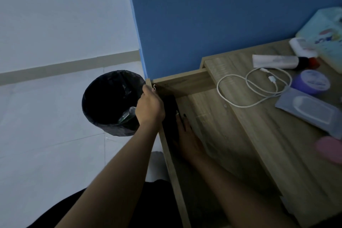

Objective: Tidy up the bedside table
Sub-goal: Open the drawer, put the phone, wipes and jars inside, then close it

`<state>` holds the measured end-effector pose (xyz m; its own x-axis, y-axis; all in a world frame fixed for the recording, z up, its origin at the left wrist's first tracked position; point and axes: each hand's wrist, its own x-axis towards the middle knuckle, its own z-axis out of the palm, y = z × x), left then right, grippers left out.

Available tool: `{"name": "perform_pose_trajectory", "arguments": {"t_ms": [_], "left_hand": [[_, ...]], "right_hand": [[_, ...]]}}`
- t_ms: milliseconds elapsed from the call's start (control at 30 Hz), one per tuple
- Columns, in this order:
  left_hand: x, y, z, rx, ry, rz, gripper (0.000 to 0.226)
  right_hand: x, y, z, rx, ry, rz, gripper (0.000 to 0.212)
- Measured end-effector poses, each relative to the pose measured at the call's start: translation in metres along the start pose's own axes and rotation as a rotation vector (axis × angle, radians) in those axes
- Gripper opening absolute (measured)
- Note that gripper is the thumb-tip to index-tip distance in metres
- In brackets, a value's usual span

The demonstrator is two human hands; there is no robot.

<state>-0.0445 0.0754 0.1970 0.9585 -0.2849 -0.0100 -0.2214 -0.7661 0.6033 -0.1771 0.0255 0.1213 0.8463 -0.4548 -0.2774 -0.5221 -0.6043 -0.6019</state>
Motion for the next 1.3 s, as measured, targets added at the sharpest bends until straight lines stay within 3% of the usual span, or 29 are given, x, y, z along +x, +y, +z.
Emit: {"name": "perform_pose_trajectory", "arguments": {"t_ms": [167,300,433,567,733,1000,1300], "left_hand": [[-0.001,0.000,-0.005,0.036,0.012,0.006,0.036],[-0.004,0.000,-0.005,0.064,0.008,0.002,0.035],[-0.009,0.001,-0.006,0.068,-0.002,0.015,0.036],[-0.010,0.004,-0.009,0.056,-0.018,0.021,0.034],[-0.009,0.007,-0.008,0.062,-0.018,0.026,0.034],[-0.011,0.008,-0.009,0.098,0.004,0.026,0.035],[-0.013,0.010,-0.009,0.085,0.003,0.006,0.037]], "right_hand": [[-0.019,-0.033,-0.058,0.070,0.201,-0.076,0.071],[-0.041,-0.028,-0.129,-0.080,0.530,-0.141,0.051],[-0.061,0.009,-0.188,-0.088,0.682,0.008,0.037],[-0.085,0.064,-0.226,-0.183,0.640,0.162,0.039],[-0.097,0.112,-0.254,-0.315,0.435,0.249,0.065],[-0.093,0.125,-0.273,-0.233,0.384,0.229,0.066],[-0.099,0.126,-0.301,-0.244,0.334,0.331,0.081]]}}
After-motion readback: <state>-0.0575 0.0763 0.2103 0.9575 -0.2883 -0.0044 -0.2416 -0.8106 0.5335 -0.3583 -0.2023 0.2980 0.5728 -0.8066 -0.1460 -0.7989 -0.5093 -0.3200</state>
